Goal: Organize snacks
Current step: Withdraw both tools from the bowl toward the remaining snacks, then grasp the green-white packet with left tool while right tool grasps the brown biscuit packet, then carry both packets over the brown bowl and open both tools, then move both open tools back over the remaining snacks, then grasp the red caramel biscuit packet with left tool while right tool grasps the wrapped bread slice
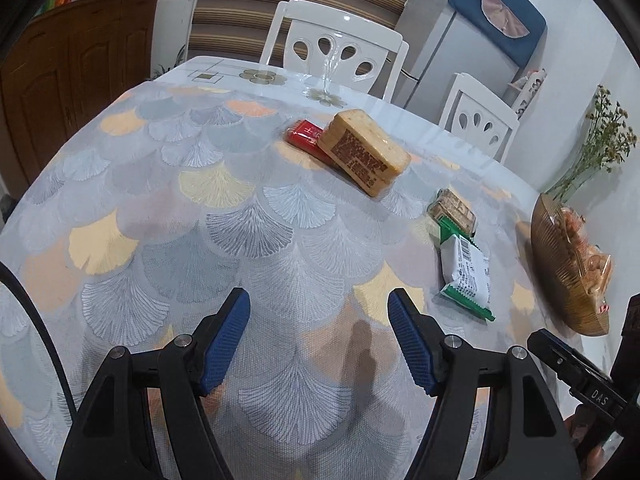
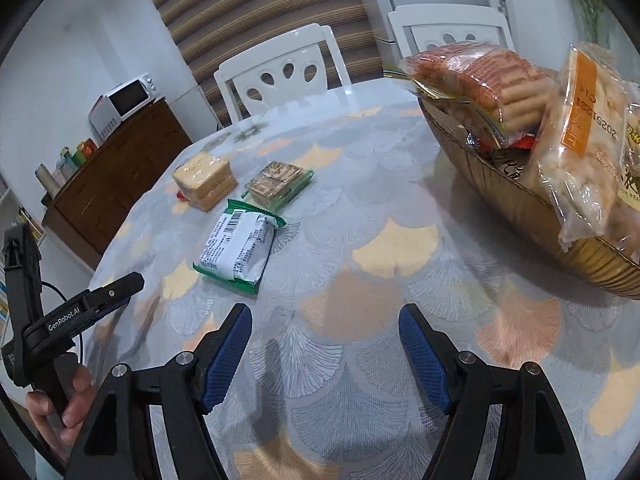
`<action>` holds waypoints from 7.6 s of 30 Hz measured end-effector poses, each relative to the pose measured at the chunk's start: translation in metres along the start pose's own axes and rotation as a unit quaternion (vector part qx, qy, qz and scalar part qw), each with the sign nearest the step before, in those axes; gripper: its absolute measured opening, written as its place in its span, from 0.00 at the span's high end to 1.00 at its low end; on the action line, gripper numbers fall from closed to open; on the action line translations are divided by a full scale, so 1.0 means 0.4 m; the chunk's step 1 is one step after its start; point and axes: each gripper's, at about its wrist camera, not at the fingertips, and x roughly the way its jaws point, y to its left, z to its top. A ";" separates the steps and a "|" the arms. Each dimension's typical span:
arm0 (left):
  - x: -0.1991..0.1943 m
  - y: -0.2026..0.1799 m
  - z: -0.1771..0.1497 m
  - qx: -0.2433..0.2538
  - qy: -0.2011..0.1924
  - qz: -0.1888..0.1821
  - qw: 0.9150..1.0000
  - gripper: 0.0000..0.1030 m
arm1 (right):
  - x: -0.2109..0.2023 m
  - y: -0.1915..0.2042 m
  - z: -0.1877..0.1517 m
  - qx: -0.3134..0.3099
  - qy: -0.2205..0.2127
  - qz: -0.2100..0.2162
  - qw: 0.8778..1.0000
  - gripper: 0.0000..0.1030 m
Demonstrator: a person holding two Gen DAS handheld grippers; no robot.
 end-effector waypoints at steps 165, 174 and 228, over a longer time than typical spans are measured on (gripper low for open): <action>-0.047 0.090 -0.004 -0.037 -0.011 0.031 0.999 0.24 | 0.069 0.192 -0.015 -0.168 -0.021 -0.068 0.983 0.17; -0.051 0.114 -0.001 -0.059 -0.013 0.007 0.998 0.24 | 0.059 0.184 -0.013 -0.159 -0.036 -0.088 0.983 0.15; 0.337 -0.087 0.400 0.017 0.073 0.011 0.997 0.25 | 0.242 0.115 0.222 -0.108 -0.003 -0.034 0.994 0.44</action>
